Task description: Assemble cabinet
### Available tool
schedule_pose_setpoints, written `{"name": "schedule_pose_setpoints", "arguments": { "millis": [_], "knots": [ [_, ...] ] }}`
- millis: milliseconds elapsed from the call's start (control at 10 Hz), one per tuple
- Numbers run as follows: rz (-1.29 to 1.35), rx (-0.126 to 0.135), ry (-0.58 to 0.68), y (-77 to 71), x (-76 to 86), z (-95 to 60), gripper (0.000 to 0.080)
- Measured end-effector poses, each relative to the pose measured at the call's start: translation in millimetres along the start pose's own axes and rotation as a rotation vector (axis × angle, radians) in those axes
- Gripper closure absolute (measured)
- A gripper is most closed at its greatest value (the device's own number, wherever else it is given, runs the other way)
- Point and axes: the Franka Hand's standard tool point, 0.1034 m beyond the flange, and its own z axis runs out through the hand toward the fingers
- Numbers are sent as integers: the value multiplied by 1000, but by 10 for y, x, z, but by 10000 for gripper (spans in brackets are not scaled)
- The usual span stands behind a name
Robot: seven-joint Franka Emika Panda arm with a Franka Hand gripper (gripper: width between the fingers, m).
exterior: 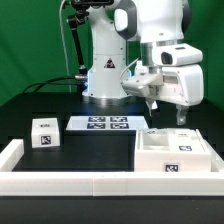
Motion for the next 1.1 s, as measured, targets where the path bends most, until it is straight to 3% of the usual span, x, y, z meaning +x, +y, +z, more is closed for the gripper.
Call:
{"name": "schedule_pose_setpoints", "arguments": {
  "millis": [1100],
  "knots": [
    [41,44,38,-155,-60,254,2]
  ]
}}
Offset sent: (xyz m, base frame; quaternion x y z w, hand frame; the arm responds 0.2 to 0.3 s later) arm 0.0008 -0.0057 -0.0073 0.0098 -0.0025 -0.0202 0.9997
